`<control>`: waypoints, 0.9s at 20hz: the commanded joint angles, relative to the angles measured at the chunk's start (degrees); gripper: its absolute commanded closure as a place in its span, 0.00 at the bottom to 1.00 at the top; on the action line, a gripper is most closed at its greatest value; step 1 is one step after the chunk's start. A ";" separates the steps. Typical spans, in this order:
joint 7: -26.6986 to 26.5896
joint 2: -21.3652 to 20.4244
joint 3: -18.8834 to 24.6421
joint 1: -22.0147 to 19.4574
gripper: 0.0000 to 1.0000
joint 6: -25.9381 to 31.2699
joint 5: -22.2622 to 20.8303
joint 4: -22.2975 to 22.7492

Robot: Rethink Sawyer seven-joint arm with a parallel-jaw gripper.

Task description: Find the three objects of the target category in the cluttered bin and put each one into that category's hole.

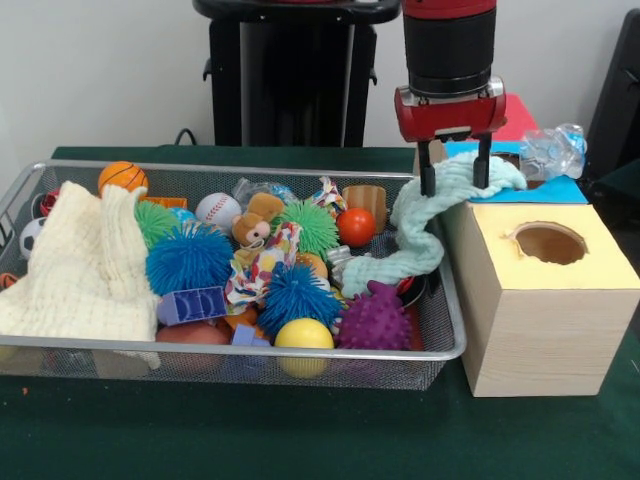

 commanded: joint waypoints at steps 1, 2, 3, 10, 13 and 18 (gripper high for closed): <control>6.79 4.74 -2.50 0.36 0.00 -3.37 -3.23 -4.30; 6.62 4.89 -2.76 0.40 0.00 -3.50 -3.45 -4.55; 5.91 5.28 -3.82 1.04 0.00 -3.34 -4.36 -6.01; 3.63 7.48 -9.46 4.00 0.00 -8.44 -11.65 -11.66; 3.74 7.88 -10.17 4.17 0.00 -10.42 -14.10 -13.04; 4.14 8.21 -11.68 4.59 0.00 -11.76 -17.67 -15.09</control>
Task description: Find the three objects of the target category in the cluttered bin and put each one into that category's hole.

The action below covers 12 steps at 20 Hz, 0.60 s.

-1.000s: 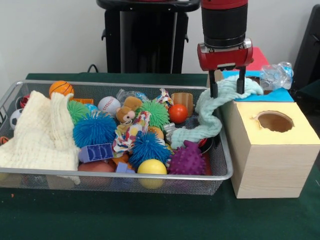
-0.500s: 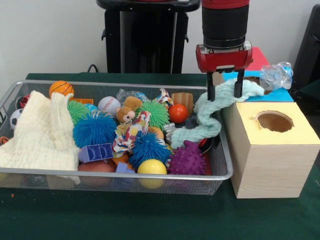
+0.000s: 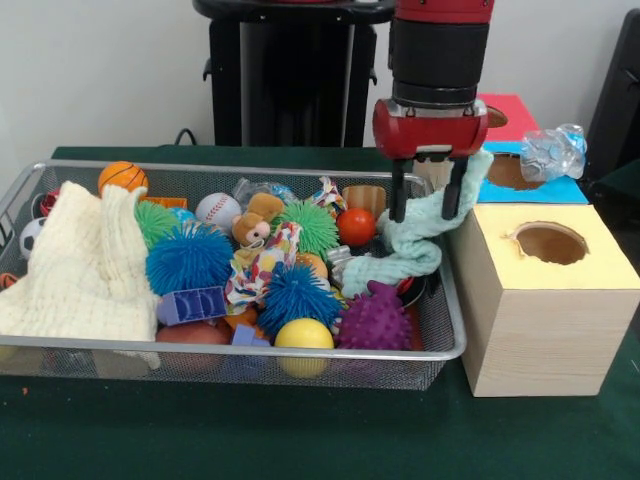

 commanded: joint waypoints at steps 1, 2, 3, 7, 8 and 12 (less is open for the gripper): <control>4.15 6.08 -4.31 -0.77 0.00 -7.77 -6.74 -7.10; 4.04 6.16 -4.08 -1.15 0.00 -7.90 -7.05 -7.17; 3.95 6.45 -4.03 -1.27 0.00 -8.31 -7.34 -7.41; 3.63 6.64 -3.59 -1.86 0.00 -8.94 -8.16 -7.42; 3.63 6.39 -3.55 -1.90 0.00 -8.81 -8.22 -7.19; 3.65 4.00 -2.27 -2.38 0.00 -6.37 -8.10 -5.11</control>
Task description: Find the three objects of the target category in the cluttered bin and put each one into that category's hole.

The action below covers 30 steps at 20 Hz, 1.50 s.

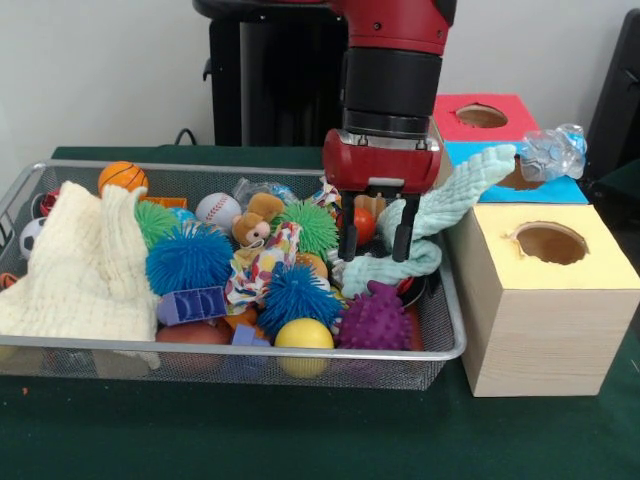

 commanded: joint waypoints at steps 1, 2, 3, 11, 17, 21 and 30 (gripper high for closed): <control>3.60 -0.48 1.14 -1.56 0.00 3.17 -2.57 -0.30; 3.56 -1.18 1.46 -1.63 0.00 4.06 -2.40 0.25; 3.55 -2.62 1.74 -1.60 0.00 5.60 -1.93 1.29; 3.67 -10.96 7.91 -4.71 0.00 18.53 4.95 7.77; 3.62 -14.79 13.98 -7.90 0.00 27.25 12.33 10.35; 6.95 -15.21 13.66 -6.63 0.00 32.29 16.44 11.67; 14.10 -18.72 9.17 -2.06 0.00 36.20 25.31 21.00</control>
